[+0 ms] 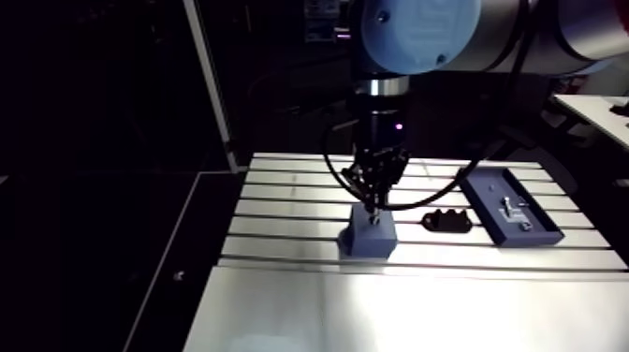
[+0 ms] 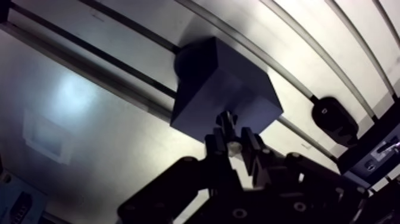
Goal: Pick up the M10 bolt and insert it into the hex recess until seated.
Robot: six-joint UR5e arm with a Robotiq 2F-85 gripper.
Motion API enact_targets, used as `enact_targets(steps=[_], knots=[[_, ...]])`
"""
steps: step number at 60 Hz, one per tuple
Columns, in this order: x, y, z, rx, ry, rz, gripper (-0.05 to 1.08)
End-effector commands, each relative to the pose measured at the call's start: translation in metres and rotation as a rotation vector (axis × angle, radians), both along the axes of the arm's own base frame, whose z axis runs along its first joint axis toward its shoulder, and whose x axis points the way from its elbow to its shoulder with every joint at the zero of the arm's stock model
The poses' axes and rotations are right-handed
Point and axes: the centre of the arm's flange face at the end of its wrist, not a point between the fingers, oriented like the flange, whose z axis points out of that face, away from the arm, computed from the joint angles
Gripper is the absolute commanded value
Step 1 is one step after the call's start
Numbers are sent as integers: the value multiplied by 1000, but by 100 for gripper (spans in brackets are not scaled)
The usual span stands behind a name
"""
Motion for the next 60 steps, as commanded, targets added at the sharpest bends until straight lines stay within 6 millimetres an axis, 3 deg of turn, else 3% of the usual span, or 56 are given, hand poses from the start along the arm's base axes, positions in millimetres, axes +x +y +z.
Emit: enact_targets(steps=[1,25,27,28,29,30,31,32,33,35,41,60], knots=[[0,0,0,0,0,1,76],[0,0,0,0,4,0,75],[-1,0,1,0,11,0,72],[-1,0,1,-1,17,1,63],[-1,0,0,-2,22,2,46],[-1,0,0,-2,22,2,46],[-1,0,0,-3,22,2,29],[-1,0,0,-3,22,2,29],[0,0,0,-5,22,2,12],[0,0,0,-6,21,3,8],[1,0,-1,-7,17,8,2],[3,0,-4,-7,12,14,1]])
